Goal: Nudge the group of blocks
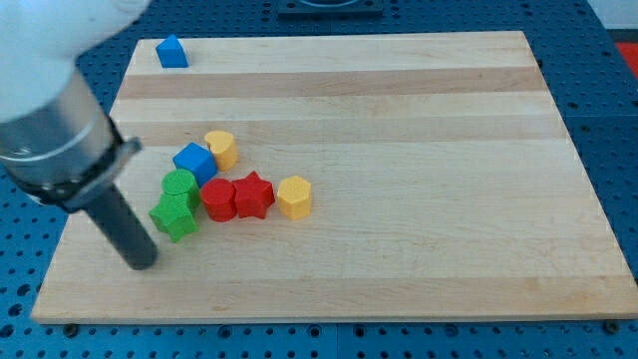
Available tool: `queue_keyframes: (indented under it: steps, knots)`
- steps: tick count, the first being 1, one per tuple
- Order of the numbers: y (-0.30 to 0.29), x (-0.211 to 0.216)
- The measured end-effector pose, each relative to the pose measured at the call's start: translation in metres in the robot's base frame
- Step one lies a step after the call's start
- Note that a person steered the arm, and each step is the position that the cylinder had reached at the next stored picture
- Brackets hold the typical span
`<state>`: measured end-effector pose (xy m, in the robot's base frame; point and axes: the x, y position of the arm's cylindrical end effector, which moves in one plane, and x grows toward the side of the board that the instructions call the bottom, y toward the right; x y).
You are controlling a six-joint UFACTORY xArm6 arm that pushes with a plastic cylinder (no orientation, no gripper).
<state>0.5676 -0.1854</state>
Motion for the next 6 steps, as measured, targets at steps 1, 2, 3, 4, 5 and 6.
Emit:
queue_keyframes:
  steps: [1, 2, 3, 4, 5, 6]
  knots:
    - [0.031, -0.03]
    - [0.033, -0.044]
    - [0.033, -0.044]
    - [0.033, -0.024]
    - [-0.004, 0.009]
    - [-0.051, 0.001]
